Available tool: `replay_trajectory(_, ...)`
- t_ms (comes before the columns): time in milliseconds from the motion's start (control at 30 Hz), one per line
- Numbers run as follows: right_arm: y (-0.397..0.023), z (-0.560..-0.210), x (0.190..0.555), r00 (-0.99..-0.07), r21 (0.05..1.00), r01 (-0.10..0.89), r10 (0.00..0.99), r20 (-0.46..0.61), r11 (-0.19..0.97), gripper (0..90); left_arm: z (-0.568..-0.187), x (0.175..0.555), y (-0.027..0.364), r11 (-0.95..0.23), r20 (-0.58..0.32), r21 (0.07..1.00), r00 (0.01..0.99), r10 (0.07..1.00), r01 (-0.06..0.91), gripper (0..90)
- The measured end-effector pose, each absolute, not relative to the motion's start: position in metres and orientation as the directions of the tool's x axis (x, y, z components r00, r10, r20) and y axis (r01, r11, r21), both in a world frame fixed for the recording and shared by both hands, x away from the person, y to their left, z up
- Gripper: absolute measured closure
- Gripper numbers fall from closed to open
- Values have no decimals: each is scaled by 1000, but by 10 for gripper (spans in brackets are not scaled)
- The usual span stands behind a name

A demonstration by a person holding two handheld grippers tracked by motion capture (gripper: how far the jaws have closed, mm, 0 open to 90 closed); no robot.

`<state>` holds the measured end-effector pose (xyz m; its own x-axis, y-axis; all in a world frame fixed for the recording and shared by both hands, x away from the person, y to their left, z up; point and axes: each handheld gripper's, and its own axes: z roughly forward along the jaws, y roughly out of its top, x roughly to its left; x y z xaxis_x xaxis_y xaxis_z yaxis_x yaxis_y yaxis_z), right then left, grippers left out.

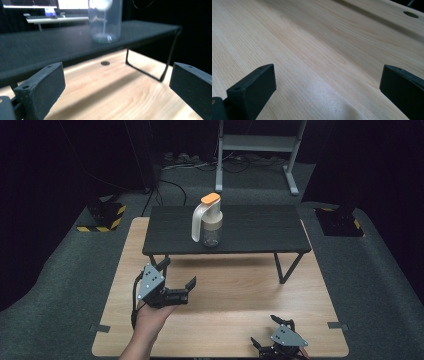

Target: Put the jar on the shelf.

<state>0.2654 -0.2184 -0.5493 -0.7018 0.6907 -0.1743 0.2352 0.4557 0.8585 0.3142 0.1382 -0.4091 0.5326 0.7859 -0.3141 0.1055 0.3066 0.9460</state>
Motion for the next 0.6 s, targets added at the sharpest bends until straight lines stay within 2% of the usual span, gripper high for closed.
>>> replay_trajectory(600, -218, -550, 265, -701, 855, 234, 689, -181, 463, 0, -496, 290, 128, 245, -356, 931, 515, 780, 272, 4)
